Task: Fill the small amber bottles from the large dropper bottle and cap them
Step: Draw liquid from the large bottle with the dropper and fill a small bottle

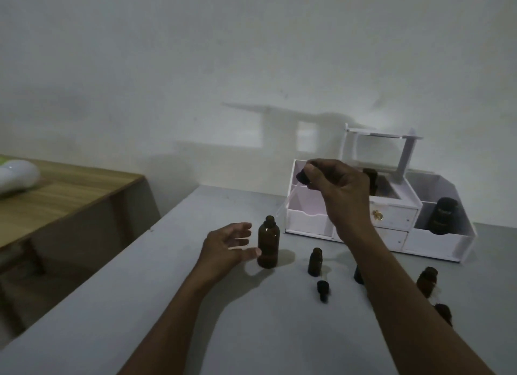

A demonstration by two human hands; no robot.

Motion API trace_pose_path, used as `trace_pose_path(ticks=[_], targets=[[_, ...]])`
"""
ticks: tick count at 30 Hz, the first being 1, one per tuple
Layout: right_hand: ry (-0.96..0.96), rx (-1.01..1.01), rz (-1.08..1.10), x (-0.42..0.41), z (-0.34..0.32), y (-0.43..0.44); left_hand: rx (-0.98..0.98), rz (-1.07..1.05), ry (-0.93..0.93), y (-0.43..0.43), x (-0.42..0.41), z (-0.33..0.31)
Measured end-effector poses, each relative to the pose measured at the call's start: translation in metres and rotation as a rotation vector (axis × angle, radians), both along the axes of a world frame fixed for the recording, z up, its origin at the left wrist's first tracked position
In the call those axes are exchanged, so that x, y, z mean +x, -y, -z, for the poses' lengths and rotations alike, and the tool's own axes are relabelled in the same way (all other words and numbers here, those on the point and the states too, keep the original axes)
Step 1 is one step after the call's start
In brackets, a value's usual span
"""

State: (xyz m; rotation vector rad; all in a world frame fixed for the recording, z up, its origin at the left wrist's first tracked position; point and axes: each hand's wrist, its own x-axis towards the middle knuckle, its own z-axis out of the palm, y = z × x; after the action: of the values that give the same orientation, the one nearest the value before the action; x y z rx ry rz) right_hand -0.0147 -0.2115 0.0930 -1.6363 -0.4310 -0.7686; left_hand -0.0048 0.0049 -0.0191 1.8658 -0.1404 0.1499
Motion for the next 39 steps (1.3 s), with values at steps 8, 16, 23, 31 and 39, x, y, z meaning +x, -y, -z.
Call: trace_pose_path(ticks=[8,16,23,31,39], targets=[[-0.028,-0.056,0.002,0.015,0.01,-0.007,-0.065,0.206,-0.012,0.006,0.008,0.006],[-0.009,-0.102,0.032,0.02,0.011,-0.014,-0.112,0.157,0.025,0.002,0.01,0.011],[-0.031,-0.167,0.033,0.023,0.021,-0.027,-0.065,0.16,0.02,0.002,0.012,0.011],[-0.179,-0.4,0.021,0.036,0.054,-0.033,-0.073,0.146,0.024,0.002,0.01,0.009],[-0.213,-0.405,0.02,0.037,0.061,-0.033,-0.076,0.146,0.015,0.002,0.01,0.011]])
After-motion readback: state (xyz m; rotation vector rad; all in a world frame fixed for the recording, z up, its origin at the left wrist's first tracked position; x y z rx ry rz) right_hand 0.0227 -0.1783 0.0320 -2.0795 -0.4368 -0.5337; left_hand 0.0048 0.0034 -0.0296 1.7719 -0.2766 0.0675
